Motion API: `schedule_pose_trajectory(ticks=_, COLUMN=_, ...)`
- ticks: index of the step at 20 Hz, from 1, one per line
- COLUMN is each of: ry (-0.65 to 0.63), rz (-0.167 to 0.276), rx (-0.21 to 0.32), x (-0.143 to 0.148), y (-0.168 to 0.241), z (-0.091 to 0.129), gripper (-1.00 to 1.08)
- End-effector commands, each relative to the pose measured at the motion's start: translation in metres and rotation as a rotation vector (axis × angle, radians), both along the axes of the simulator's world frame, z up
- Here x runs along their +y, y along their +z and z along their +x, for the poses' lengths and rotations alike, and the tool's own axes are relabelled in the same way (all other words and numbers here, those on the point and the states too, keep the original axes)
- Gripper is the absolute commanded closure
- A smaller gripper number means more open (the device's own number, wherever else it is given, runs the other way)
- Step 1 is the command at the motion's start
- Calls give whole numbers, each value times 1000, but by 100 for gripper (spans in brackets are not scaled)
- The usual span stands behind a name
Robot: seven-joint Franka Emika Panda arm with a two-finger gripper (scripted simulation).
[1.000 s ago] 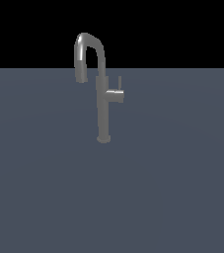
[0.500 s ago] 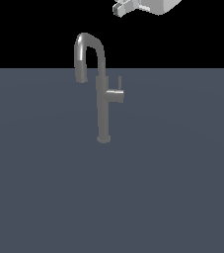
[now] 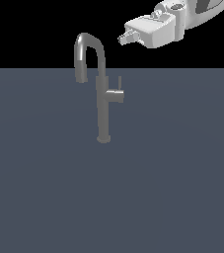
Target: Turn on the faucet by rotating a designated handle.
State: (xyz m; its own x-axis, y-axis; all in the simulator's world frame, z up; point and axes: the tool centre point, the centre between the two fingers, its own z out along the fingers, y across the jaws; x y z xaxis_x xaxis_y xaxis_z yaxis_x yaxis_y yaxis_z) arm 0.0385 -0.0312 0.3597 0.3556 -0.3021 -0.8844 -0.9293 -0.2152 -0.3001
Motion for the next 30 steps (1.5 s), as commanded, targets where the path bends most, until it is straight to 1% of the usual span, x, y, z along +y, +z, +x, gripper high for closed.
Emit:
schedule_pose_trajectory(ticks=1, ry=-55, rz=59, rx=47, x=-3, y=-15, z=10, gripper=108)
schedule_pose_trajectory(ticks=8, ry=-203, rz=215, rx=175, x=-8, y=-61, z=30, gripper=108)
schedule_pose_trajectory(ticks=11, ry=-253, rz=268, rx=218, x=-8, y=-77, z=36, gripper=108)
schedule_pose_trajectory(ticks=15, ry=-304, rz=323, rx=262, x=-7, y=-94, z=41, gripper=108)
schedule_pose_trajectory(ticks=19, ry=-338, rz=359, rx=292, x=-6, y=-105, z=43, gripper=108)
schedule_pose_trajectory(ticks=22, ry=-352, rz=374, rx=304, x=-5, y=-110, z=45, gripper=108)
schedule_pose_trajectory(ticks=30, ry=-354, rz=378, rx=306, x=-5, y=-110, z=45, gripper=108)
